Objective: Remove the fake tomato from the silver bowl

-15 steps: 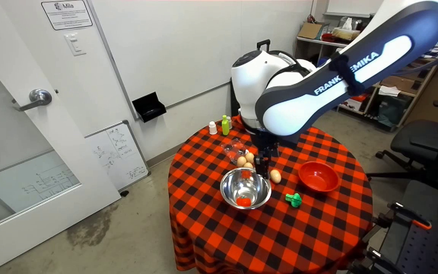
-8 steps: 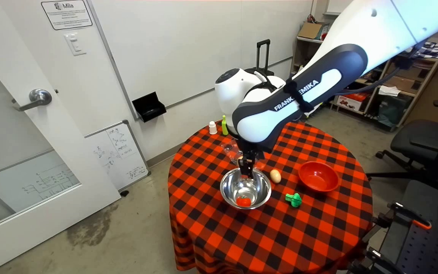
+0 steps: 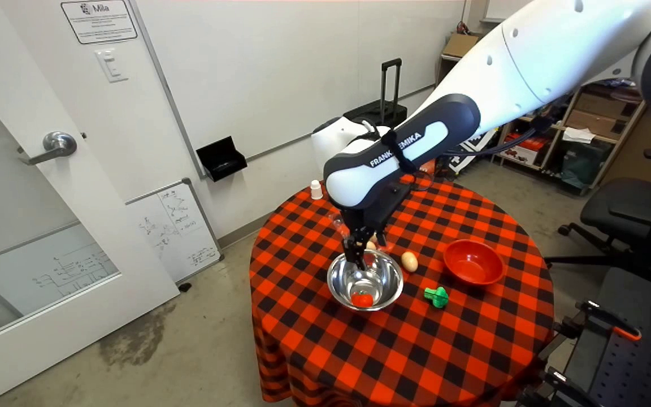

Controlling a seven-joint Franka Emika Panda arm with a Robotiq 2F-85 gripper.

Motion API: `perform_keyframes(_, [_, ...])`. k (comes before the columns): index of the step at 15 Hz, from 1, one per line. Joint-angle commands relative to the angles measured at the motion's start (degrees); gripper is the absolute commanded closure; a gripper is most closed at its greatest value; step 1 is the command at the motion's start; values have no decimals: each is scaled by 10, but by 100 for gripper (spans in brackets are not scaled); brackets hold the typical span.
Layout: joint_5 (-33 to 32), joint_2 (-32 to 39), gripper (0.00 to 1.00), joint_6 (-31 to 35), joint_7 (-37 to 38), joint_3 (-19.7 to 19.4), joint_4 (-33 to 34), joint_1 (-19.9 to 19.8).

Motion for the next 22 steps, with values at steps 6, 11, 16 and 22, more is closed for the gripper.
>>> perform_keyframes(6, [52,109,0,-64,27,-7,133,-2])
perform_keyframes(11, [64,144,0,-76,44,-5,167,2])
perform_keyframes(16, [73,171,0,-86,51,-3,196,4])
perform_keyframes(22, [70,190,0,-93,54,-5,213,11])
